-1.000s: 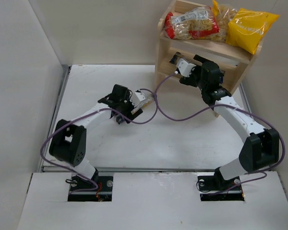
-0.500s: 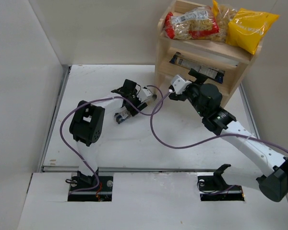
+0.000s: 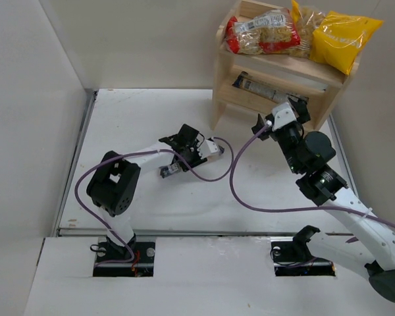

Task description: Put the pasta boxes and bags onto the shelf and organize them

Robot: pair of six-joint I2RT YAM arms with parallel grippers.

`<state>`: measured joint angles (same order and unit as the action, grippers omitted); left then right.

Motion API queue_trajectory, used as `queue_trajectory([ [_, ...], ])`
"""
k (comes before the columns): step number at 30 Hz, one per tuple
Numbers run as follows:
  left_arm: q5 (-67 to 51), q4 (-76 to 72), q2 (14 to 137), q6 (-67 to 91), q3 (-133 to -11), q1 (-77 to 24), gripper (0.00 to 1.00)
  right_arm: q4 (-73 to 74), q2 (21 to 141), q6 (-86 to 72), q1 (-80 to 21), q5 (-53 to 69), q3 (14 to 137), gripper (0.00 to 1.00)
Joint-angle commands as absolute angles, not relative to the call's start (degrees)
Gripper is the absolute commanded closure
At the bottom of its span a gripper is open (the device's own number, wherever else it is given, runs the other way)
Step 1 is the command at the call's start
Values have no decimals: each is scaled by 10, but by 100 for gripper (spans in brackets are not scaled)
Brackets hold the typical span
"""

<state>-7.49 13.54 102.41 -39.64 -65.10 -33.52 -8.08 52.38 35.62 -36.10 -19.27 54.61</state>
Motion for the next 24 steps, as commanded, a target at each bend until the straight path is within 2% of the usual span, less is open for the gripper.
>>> queue_trajectory([
  [1,-55,80,966,-417,-637,-358,100,-107,517,315,-364,-221,525,0],
  [18,-53,6,783,-375,-509,-481,100,-114,432,314,-376,-270,479,0],
  [21,-43,-17,772,-429,-548,-491,100,-119,435,313,-373,-282,488,0],
  [24,-54,-67,779,-573,-581,-493,100,-120,441,313,-361,-292,505,0],
])
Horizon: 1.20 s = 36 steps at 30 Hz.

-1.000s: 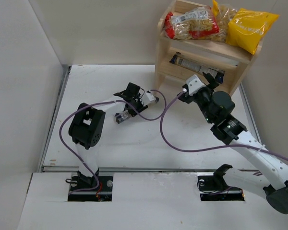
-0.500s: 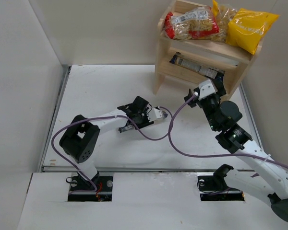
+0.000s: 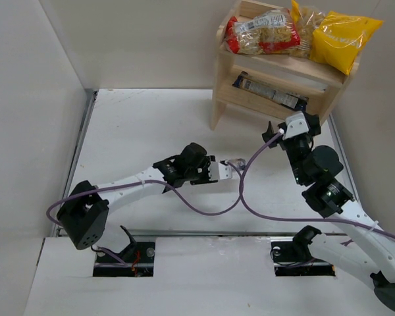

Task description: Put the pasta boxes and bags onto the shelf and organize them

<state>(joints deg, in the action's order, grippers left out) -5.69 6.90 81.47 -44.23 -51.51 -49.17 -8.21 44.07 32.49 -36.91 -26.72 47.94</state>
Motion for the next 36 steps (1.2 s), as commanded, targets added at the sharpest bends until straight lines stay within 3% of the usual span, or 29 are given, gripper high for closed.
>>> queue_trajectory([
  [1,-64,-93,785,-640,-584,-493,100,-125,441,313,-352,-297,512,0],
  [5,-128,-163,829,-815,-642,-470,100,-171,425,315,-324,-326,523,0],
  [18,-206,-52,1116,-877,-1155,-461,100,-154,385,321,-250,-274,550,0],
  [28,-266,57,1270,-940,-1362,-442,100,-113,352,318,-218,-250,530,0],
  [36,-244,124,1319,-954,-1402,-428,98,-104,316,323,-210,-245,505,0],
])
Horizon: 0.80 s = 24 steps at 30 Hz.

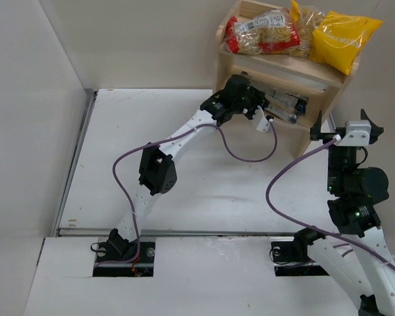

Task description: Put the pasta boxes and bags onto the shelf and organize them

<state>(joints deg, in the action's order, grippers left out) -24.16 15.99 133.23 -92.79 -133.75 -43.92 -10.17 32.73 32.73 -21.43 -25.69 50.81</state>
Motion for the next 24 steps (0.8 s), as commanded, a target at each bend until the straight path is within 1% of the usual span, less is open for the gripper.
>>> queue_trajectory([
  [1,-238,133,1332,-953,-1419,-428,97,-103,313,323,-210,-245,503,0],
  [4,-215,156,1372,-947,-1473,-424,91,-99,307,323,-213,-245,496,0],
  [7,-205,163,1383,-938,-1478,-423,79,-96,306,323,-213,-245,492,0],
  [9,-198,163,1387,-923,-1479,-424,68,-95,307,323,-213,-246,492,0],
  [11,-195,166,1383,-908,-1474,-425,50,-94,309,323,-217,-248,493,0],
  [12,-194,176,1376,-902,-1470,-426,39,-92,309,323,-220,-249,495,0],
  [13,-197,191,1364,-895,-1464,-426,23,-90,310,323,-223,-251,497,0],
  [14,-201,212,1354,-887,-1463,-426,12,-86,310,320,-225,-252,499,0],
  [15,-207,234,1344,-874,-1463,-424,4,-82,310,319,-229,-253,501,0],
  [16,-217,256,1332,-857,-1462,-422,0,-78,311,318,-234,-255,502,0],
  [20,-250,316,1283,-811,-1426,-419,0,-75,316,318,-256,-267,505,0],
  [24,-253,359,1262,-792,-1394,-424,0,-76,323,318,-275,-279,511,0],
])
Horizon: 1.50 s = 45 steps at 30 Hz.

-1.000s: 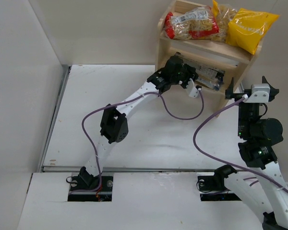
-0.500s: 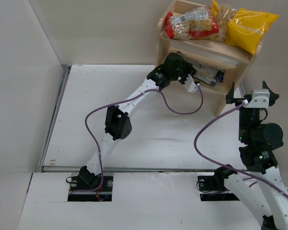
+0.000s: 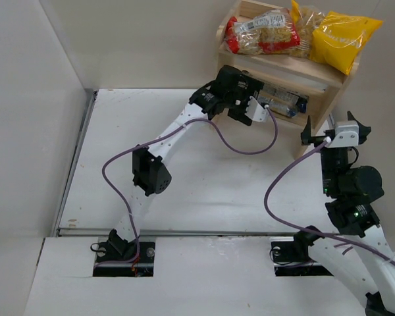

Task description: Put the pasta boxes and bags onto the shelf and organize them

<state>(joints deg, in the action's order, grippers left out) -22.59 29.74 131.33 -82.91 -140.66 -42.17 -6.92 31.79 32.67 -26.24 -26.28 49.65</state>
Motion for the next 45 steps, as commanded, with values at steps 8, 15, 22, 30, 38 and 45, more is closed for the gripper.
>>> queue_trajectory([
  [8,-270,359,1241,-695,-1376,-429,0,-63,308,331,-328,-327,513,0],
  [15,-259,243,1021,-431,-1095,-430,0,43,332,267,-307,-358,472,0],
  [22,-100,219,813,-134,-767,-293,0,90,246,9,-182,-348,373,0],
  [30,-84,159,695,-25,-536,35,0,157,209,-194,115,-243,347,0],
  [38,-73,126,612,-19,-448,194,0,110,51,-315,180,-256,242,0],
  [45,-124,140,632,20,-443,299,0,166,-23,-300,201,-271,215,0],
])
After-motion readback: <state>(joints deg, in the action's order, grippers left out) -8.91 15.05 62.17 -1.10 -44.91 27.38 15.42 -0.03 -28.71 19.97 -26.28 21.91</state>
